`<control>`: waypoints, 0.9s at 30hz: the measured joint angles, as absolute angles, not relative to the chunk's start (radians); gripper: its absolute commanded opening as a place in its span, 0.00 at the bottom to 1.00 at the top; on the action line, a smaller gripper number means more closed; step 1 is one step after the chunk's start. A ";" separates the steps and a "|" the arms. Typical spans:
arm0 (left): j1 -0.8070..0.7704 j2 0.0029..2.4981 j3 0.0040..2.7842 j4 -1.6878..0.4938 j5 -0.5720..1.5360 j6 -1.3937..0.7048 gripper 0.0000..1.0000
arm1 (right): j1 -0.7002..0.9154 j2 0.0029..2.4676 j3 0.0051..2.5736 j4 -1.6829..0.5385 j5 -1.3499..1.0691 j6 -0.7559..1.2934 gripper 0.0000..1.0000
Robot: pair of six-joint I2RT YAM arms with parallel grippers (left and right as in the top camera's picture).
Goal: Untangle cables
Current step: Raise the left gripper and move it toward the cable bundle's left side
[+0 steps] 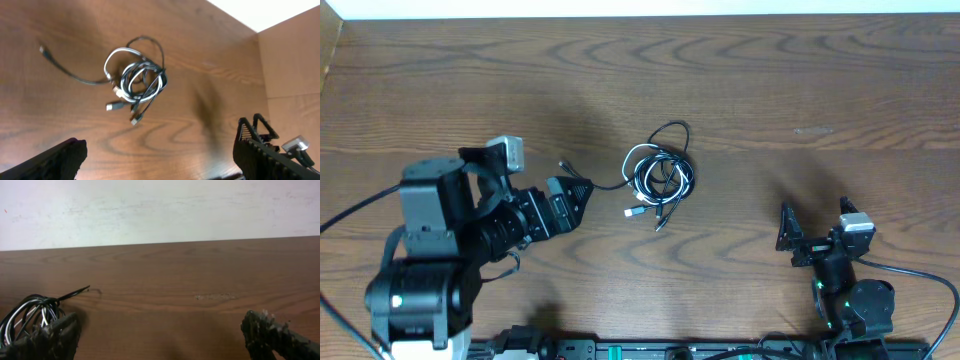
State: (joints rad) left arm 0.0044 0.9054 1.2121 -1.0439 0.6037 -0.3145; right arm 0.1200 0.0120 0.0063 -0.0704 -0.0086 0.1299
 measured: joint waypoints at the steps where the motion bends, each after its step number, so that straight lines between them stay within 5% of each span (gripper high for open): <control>1: 0.004 0.916 1.212 -1.052 0.604 -0.315 0.99 | 0.120 0.012 0.006 -0.070 -0.009 0.130 0.99; 15: 0.004 1.076 1.212 -1.073 0.395 -0.315 0.97 | 0.120 0.012 0.007 -0.070 -0.009 0.130 0.99; 27: 0.004 1.285 1.212 -1.035 0.247 -0.315 0.76 | 0.120 0.012 0.006 -0.071 -0.009 0.130 0.99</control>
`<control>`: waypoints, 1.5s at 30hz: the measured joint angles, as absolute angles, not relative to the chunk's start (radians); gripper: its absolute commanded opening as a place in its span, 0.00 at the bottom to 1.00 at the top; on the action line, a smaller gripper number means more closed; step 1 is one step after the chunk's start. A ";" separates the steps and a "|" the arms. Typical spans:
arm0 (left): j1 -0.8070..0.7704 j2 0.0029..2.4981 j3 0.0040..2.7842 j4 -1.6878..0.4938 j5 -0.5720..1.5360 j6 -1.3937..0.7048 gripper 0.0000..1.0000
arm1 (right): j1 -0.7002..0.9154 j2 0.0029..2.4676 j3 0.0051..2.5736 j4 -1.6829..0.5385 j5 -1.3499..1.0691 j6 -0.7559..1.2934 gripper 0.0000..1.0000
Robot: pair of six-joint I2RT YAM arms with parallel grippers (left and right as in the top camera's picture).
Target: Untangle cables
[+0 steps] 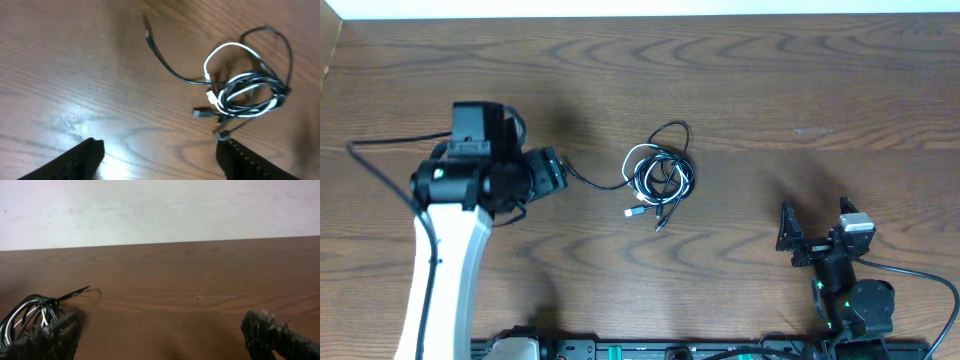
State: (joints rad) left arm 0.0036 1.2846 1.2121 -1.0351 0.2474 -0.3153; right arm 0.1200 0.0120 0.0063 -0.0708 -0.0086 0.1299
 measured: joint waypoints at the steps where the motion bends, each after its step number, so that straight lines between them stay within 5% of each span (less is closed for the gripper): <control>1: 0.004 1.306 1.212 -1.028 0.244 -0.317 0.75 | 0.120 0.012 0.006 -0.070 -0.009 0.130 0.99; 5: 0.004 1.383 1.212 -1.003 0.237 -0.318 0.74 | 0.120 0.012 0.006 -0.070 -0.008 0.130 0.99; 6: 0.004 1.398 1.212 -0.999 0.236 -0.318 0.68 | 0.120 0.012 0.006 -0.070 -0.009 0.130 0.99; 8: 0.004 1.438 1.212 -0.990 0.235 -0.314 0.47 | 0.120 0.012 0.006 -0.070 -0.009 0.130 0.99; 10: 0.004 1.473 1.212 -0.989 0.233 -0.317 0.12 | 0.120 0.012 0.006 -0.071 -0.009 0.130 0.99; 11: 0.004 1.493 1.212 -0.988 0.233 -0.319 0.08 | 0.120 0.012 0.006 -0.071 -0.009 0.130 0.99; 45: 0.003 1.638 1.156 -0.884 0.233 -0.318 0.08 | 0.120 0.012 0.006 -0.070 -0.009 0.130 0.99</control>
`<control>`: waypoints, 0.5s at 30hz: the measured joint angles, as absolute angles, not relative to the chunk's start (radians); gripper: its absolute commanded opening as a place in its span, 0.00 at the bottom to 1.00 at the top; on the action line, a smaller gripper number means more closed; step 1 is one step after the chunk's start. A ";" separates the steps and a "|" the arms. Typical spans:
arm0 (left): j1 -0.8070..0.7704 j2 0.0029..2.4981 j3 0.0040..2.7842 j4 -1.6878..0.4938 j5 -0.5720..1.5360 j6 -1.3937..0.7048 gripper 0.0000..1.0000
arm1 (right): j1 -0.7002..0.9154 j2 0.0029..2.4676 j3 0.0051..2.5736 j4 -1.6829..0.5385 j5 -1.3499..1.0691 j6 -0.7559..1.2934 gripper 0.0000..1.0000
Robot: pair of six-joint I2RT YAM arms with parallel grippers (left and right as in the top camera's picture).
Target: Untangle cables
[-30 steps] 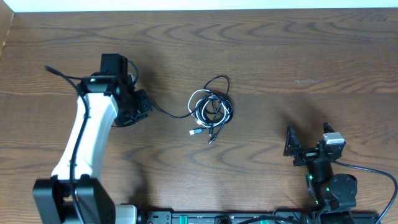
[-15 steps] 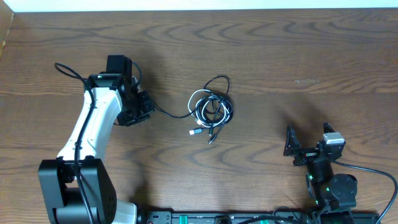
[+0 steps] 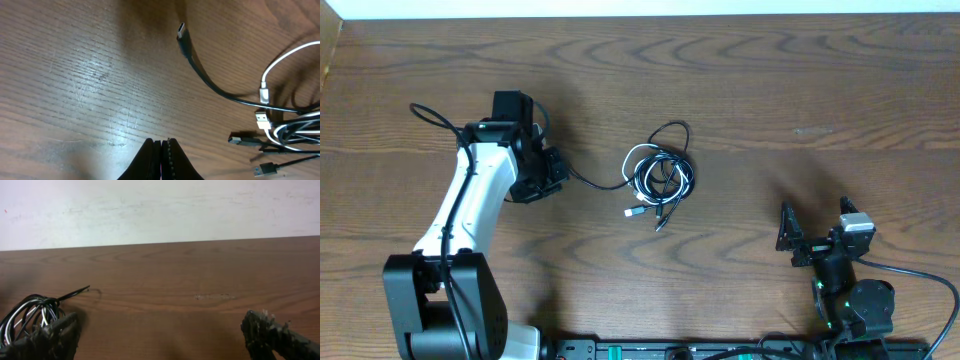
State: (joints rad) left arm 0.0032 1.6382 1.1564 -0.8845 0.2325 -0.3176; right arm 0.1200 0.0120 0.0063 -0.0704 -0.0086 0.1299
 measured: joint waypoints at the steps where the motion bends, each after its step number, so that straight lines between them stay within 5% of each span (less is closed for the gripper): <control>1: 0.002 1.638 1.149 -0.878 0.233 -0.318 0.09 | 0.120 0.012 0.006 -0.070 -0.008 0.130 0.99; 15: -0.005 1.639 1.122 -0.834 0.233 -0.320 0.15 | 0.120 0.012 0.006 -0.070 -0.009 0.130 0.99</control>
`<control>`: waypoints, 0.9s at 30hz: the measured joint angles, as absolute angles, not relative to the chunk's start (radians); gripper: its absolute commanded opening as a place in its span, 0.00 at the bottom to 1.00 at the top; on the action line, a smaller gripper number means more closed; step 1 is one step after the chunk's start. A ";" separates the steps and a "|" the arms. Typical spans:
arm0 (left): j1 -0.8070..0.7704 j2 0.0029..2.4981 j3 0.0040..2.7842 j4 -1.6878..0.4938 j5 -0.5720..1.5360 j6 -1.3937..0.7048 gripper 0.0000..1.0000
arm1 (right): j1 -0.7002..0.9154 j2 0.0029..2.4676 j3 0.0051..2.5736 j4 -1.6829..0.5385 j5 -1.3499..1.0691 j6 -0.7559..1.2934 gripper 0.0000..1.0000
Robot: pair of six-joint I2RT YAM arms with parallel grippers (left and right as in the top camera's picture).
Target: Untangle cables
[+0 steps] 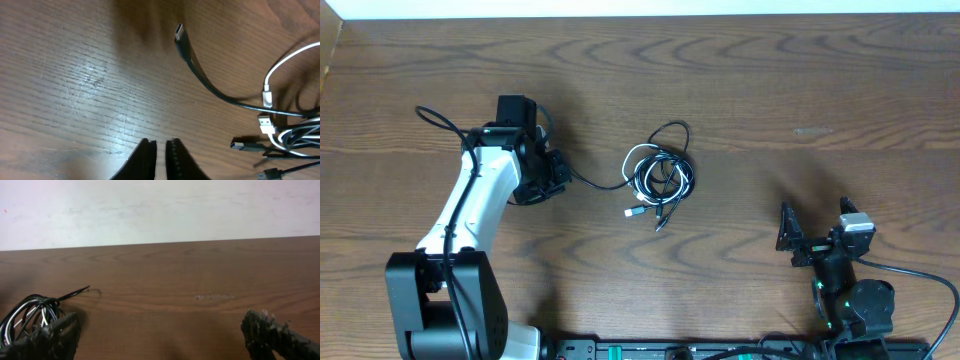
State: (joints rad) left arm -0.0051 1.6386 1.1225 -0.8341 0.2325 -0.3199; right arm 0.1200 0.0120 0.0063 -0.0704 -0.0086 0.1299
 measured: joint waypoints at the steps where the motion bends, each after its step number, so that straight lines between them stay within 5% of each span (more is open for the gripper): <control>1: -0.005 1.639 1.122 -0.833 0.233 -0.318 0.15 | 0.120 0.012 0.006 -0.070 -0.009 0.130 0.99; 6: -0.005 1.639 1.122 -0.831 0.233 -0.318 0.17 | 0.120 0.012 0.007 -0.070 -0.008 0.130 0.99; 12: -0.006 1.639 1.122 -0.830 0.233 -0.318 0.47 | 0.120 0.012 0.006 -0.070 -0.009 0.130 0.99; 16: -0.006 1.639 1.122 -0.830 0.232 -0.319 0.56 | 0.120 0.012 0.007 -0.070 -0.009 0.130 0.99; 20: -0.006 1.639 1.122 -0.830 0.232 -0.314 0.83 | 0.120 0.012 0.006 -0.070 -0.009 0.130 0.99; 27: -0.006 1.639 1.122 -0.829 0.230 -0.318 0.84 | 0.120 0.012 0.006 -0.070 -0.008 0.130 0.99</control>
